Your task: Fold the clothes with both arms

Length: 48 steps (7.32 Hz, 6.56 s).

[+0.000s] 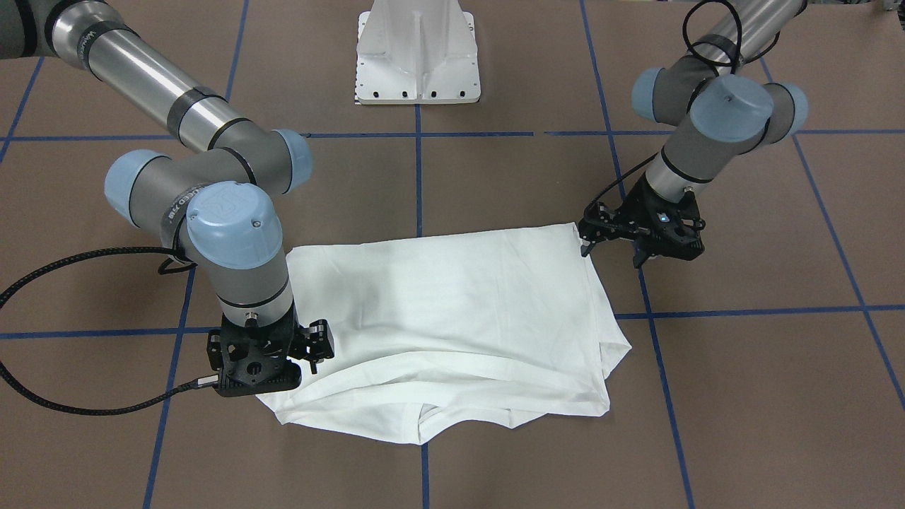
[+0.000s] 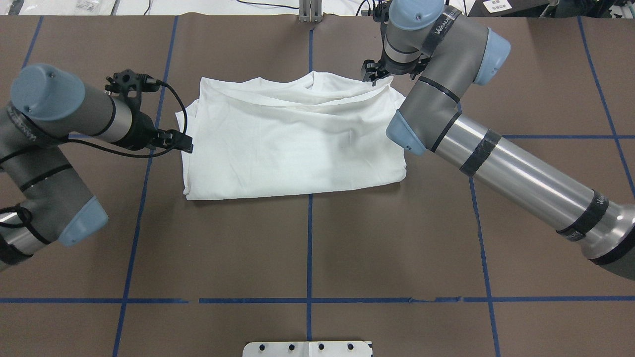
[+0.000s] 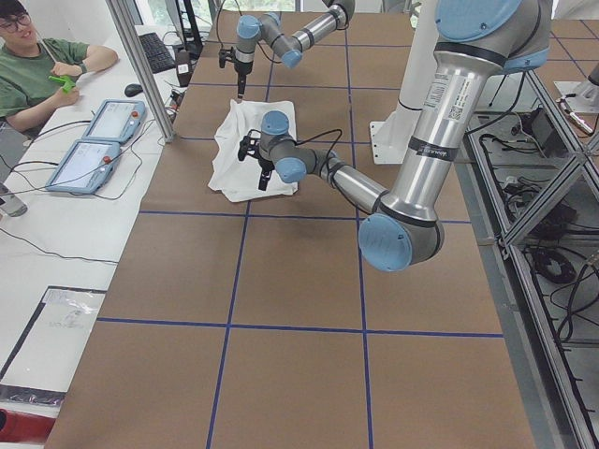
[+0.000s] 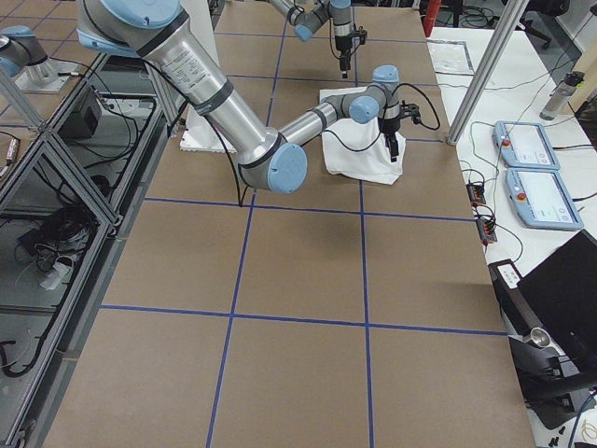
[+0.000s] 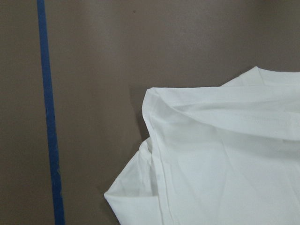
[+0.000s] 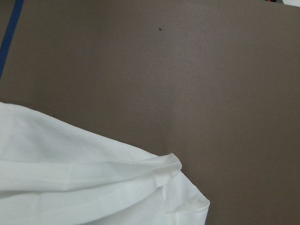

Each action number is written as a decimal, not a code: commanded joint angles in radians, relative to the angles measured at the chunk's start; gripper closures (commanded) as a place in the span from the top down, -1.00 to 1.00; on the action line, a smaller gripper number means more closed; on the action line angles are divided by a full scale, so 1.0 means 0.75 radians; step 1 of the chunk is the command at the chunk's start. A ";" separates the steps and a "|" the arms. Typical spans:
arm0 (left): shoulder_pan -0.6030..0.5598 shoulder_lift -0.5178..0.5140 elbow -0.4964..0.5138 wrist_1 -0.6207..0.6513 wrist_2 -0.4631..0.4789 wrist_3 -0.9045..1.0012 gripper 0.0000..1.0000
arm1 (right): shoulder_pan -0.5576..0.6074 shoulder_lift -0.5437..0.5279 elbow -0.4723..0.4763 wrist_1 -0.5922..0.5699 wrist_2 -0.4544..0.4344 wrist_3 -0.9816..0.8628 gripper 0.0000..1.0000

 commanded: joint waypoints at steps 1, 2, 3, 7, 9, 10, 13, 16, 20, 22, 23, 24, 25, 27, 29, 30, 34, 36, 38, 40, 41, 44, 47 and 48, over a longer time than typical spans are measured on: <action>0.178 0.041 -0.056 -0.006 0.137 -0.228 1.00 | -0.001 -0.005 0.011 0.002 0.000 -0.001 1.00; 0.215 0.025 -0.036 -0.006 0.184 -0.279 0.95 | -0.001 -0.016 0.011 0.035 -0.002 -0.001 1.00; 0.219 0.026 -0.033 -0.004 0.201 -0.282 0.80 | -0.003 -0.032 0.011 0.086 -0.002 0.001 1.00; 0.221 0.022 -0.011 -0.002 0.201 -0.282 0.26 | -0.003 -0.030 0.011 0.086 -0.002 0.003 1.00; 0.221 0.020 -0.003 -0.004 0.201 -0.280 -0.05 | -0.005 -0.030 0.011 0.086 -0.002 0.003 1.00; 0.221 0.018 -0.005 -0.002 0.199 -0.282 -0.66 | -0.007 -0.028 0.011 0.086 -0.002 0.003 1.00; 0.209 0.030 -0.037 0.008 0.193 -0.264 -1.00 | -0.009 -0.028 0.009 0.086 -0.002 -0.003 1.00; 0.028 0.120 -0.058 0.019 0.189 0.107 -1.00 | -0.011 -0.022 0.011 0.088 0.086 -0.076 1.00; -0.343 -0.162 0.466 0.008 0.185 0.532 -1.00 | -0.013 -0.010 -0.002 0.174 0.105 -0.111 1.00; -0.386 -0.361 0.810 -0.059 0.189 0.614 -1.00 | -0.015 -0.005 0.003 0.178 0.099 -0.118 0.99; -0.411 -0.405 0.921 -0.114 0.189 0.703 -1.00 | -0.017 -0.005 0.003 0.178 0.097 -0.118 0.98; -0.453 -0.419 0.926 -0.116 0.181 0.807 -1.00 | -0.027 -0.005 0.003 0.180 0.088 -0.109 0.97; -0.468 -0.415 0.908 -0.124 0.112 0.814 0.31 | -0.040 -0.003 -0.014 0.239 0.076 -0.097 0.96; -0.482 -0.403 0.885 -0.120 -0.021 0.812 1.00 | -0.082 0.161 -0.184 0.270 0.060 0.027 0.94; -0.484 -0.309 0.743 -0.112 -0.038 0.800 1.00 | -0.148 0.323 -0.320 0.276 -0.004 0.239 0.94; -0.486 -0.291 0.709 -0.110 -0.036 0.790 1.00 | -0.185 0.387 -0.416 0.339 -0.052 0.265 0.95; -0.487 -0.256 0.656 -0.110 -0.036 0.763 1.00 | -0.350 0.514 -0.739 0.687 -0.378 0.343 0.89; -0.487 -0.233 0.625 -0.108 -0.036 0.753 1.00 | -0.365 0.512 -0.768 0.694 -0.439 0.334 0.55; -0.487 -0.227 0.617 -0.110 -0.036 0.753 1.00 | -0.385 0.512 -0.779 0.694 -0.478 0.326 0.51; -0.487 -0.225 0.617 -0.108 -0.036 0.753 1.00 | -0.400 0.510 -0.801 0.694 -0.488 0.322 0.47; -0.487 -0.225 0.617 -0.108 -0.036 0.753 1.00 | -0.402 0.512 -0.803 0.696 -0.488 0.318 0.43; -0.487 -0.225 0.617 -0.108 -0.036 0.751 1.00 | -0.402 0.512 -0.803 0.718 -0.488 0.318 -0.08; -0.487 -0.225 0.617 -0.108 -0.034 0.751 1.00 | -0.402 0.510 -0.803 0.716 -0.486 0.318 -0.08; -0.487 -0.225 0.617 -0.108 -0.036 0.751 1.00 | -0.402 0.510 -0.803 0.718 -0.486 0.318 -0.30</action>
